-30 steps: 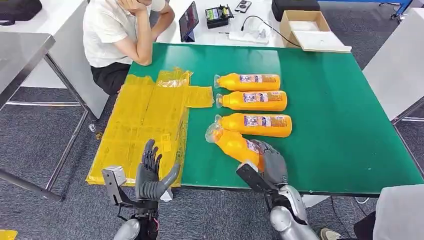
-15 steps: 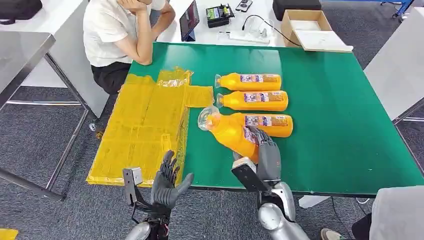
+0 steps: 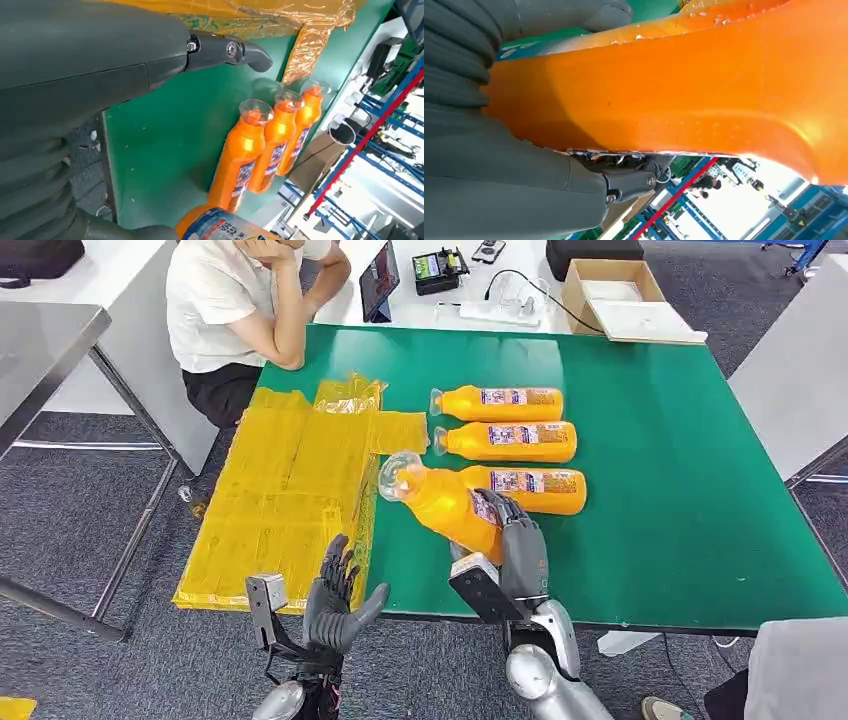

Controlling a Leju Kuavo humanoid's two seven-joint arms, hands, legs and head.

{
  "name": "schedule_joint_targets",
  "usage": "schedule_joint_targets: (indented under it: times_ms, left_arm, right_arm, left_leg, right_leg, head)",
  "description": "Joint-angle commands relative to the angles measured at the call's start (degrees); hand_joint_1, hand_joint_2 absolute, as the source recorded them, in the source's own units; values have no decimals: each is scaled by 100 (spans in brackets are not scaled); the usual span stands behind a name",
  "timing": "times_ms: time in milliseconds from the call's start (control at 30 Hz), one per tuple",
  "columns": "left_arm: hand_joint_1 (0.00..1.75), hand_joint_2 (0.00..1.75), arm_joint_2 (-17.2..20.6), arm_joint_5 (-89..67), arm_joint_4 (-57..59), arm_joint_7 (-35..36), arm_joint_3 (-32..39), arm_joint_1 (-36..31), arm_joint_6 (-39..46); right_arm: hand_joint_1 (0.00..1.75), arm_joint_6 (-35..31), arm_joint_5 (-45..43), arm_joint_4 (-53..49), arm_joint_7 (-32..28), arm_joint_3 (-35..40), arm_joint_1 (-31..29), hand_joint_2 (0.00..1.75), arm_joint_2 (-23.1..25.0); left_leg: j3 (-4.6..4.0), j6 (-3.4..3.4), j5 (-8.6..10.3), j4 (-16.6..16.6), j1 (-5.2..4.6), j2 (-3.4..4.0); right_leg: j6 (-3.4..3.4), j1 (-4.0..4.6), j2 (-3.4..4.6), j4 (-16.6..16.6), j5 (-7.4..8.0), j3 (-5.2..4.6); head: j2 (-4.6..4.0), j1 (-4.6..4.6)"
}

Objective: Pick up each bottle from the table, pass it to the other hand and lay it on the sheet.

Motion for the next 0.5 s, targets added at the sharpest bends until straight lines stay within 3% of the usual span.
schedule_joint_targets:
  times_ms: [33, 167, 200, 500]
  left_arm:
    - [0, 175, 189, -266, 5, -204, -282, -190, -8]
    - [0, 175, 169, -349, -52, -49, -295, -189, -102]
    - [0, 175, 145, -347, -18, -48, -265, -197, -112]
    - [0, 175, 0, -147, -34, -173, 23, -289, -147]
  right_arm:
    - [175, 284, -14, 594, 94, 328, -348, 175, -19]
    - [175, 521, -58, 923, 6, 573, -445, 175, 12]
    - [175, 602, -61, 1033, -1, 667, -508, 175, 40]
    - [175, 1126, -23, 1460, 88, 1417, -866, 175, 155]
  left_leg:
    - [28, 10, -6, -8, -3, 16]
    - [56, 17, -12, -16, -4, 32]
    - [21, 7, -4, -7, -1, 18]
    - [23, 8, -5, -7, 0, 20]
  right_leg:
    - [-13, 3, 1, -6, -4, 24]
    - [-24, 5, 7, -12, -8, 48]
    - [-10, 3, 7, -6, -1, 18]
    - [-13, 5, 8, -5, -1, 18]
  head:
    - [0, 2]
    - [0, 2]
    - [0, 2]
    - [0, 2]
